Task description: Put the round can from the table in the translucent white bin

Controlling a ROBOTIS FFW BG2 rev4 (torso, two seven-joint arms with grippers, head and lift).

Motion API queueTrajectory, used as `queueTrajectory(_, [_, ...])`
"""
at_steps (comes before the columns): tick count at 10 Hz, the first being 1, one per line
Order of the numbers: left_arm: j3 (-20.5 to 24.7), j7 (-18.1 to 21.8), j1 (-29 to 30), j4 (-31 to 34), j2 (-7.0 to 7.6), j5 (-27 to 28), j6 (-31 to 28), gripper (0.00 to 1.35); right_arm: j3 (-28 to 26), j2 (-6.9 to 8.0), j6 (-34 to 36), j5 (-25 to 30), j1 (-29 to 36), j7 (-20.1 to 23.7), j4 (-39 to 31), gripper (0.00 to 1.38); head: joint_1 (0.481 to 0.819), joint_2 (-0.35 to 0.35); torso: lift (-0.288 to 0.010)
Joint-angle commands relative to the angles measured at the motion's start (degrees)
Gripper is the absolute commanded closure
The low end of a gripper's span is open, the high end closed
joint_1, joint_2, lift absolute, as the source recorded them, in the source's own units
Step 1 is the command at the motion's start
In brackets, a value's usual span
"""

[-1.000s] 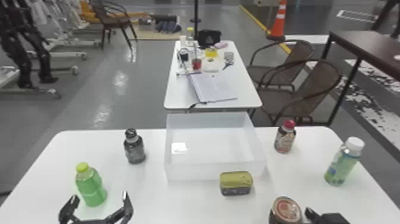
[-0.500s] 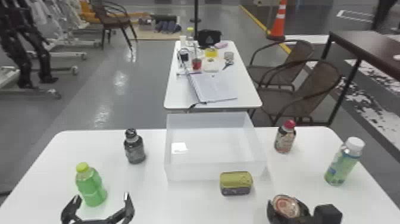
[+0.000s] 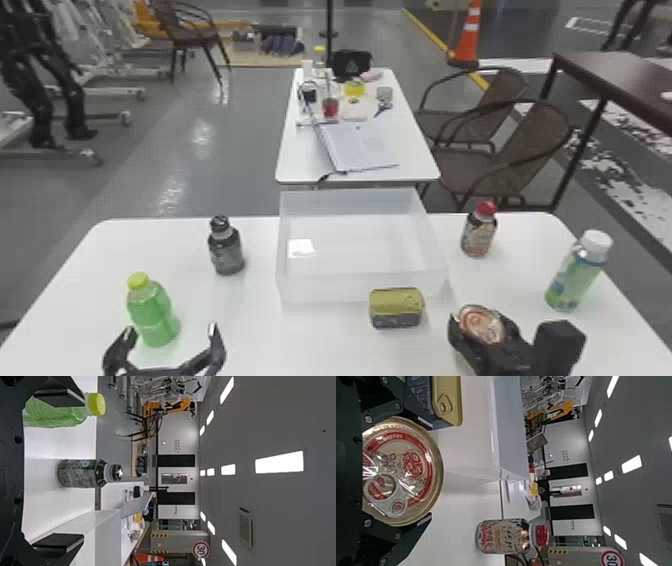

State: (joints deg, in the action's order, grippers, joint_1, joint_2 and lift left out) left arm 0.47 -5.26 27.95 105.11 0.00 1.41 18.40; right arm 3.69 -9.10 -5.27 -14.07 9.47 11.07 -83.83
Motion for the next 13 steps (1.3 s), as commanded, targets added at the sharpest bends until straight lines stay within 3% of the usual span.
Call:
queueTrajectory(1, [-0.1, 0.1, -0.1, 0.0, -0.15, 0.0, 0.0, 0.11, -0.3, -0.13, 6.2, -0.3, -0.2, 0.0, -8.4, 0.81, 0.549, 0.000, -0.100])
queueTrajectory(3, [-0.4, 0.4, -0.3, -0.1, -0.15, 0.0, -0.8, 0.11, -1.8, 0.05, 17.6, 0.5, -2.3, 0.0, -17.2, 0.81, 0.549, 0.000, -0.100])
queueTrajectory(5, [-0.5, 0.4, -1.7, -1.4, -0.15, -0.6, -1.2, 0.11, -3.5, 0.40, 26.7, 0.6, -6.3, 0.0, -19.5, 0.81, 0.549, 0.000, -0.100])
queueTrajectory(6, [-0.4, 0.6, -2.0, -1.5, -0.15, -0.4, -1.0, 0.11, -3.7, 0.40, 28.3, 0.1, -9.3, 1.3, -17.4, 0.81, 0.549, 0.000, -0.100])
queueTrajectory(8, [-0.6, 0.9, -3.2, -2.4, -0.15, -0.4, -0.6, 0.11, -3.7, 0.40, 22.9, 1.6, -16.1, 8.6, -8.5, 0.81, 0.549, 0.000, -0.100])
queueTrajectory(10, [-0.5, 1.0, -3.2, -2.4, -0.15, -0.4, -0.7, 0.11, -3.7, 1.45, 20.4, 1.7, -20.3, 12.2, -0.5, 0.81, 0.549, 0.000, -0.100])
queueTrajectory(13, [-0.6, 1.7, -3.8, -2.8, -0.15, -0.2, -1.2, 0.11, -2.1, 1.89, 19.5, 1.7, -27.7, 20.7, 12.9, 0.81, 0.549, 0.000, -0.100])
